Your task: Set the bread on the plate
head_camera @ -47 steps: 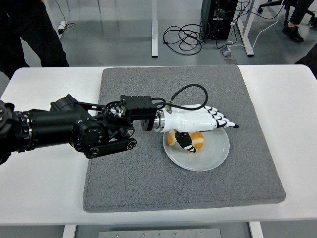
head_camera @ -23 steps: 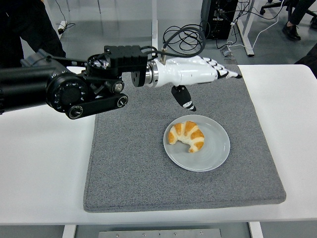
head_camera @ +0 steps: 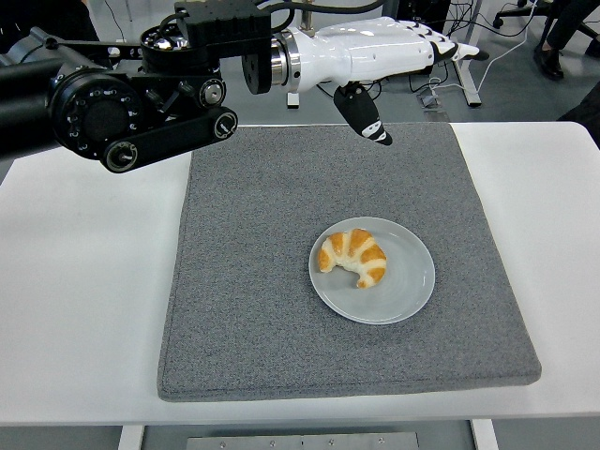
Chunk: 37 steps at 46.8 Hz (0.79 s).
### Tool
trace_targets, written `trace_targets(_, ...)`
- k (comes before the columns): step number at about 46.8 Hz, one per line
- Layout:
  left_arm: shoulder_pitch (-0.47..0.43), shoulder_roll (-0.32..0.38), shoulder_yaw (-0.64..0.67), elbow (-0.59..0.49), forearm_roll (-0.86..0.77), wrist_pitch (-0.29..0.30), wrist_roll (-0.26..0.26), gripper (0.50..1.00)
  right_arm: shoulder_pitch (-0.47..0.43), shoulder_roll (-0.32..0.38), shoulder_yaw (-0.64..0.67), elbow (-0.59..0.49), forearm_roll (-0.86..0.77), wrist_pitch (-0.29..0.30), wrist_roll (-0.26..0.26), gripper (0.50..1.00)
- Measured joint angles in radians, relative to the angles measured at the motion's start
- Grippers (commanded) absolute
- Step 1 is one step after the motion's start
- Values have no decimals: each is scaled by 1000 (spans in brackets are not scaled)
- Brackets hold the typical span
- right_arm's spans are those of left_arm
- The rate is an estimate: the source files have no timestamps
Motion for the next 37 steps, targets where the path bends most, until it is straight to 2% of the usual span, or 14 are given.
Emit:
trace_targets(7, 20, 29, -14, 28, -131, 3, 1, 977, 0, 0, 0, 0, 0, 0, 0, 1000)
trace_targets(14, 70, 46, -17, 143, -318, 2, -5, 977, 0, 0, 0, 0, 0, 0, 0, 1000)
trace_targets(20, 156, 42, -53, 260, -472, 4, -46, 977, 0, 0, 0, 0, 0, 0, -1, 1000)
trace_targets(28, 294, 39, -194, 316, -661, 9, -56, 977, 0, 0, 0, 0, 0, 0, 0, 1000)
trace_targets(33, 370, 9, -276, 403, -739, 7, -55, 975, 0, 0, 0, 0, 0, 0, 0, 1000)
trace_targets(37, 411, -58, -311, 491, -768, -3, -51, 975, 0, 0, 0, 0, 0, 0, -1, 1000)
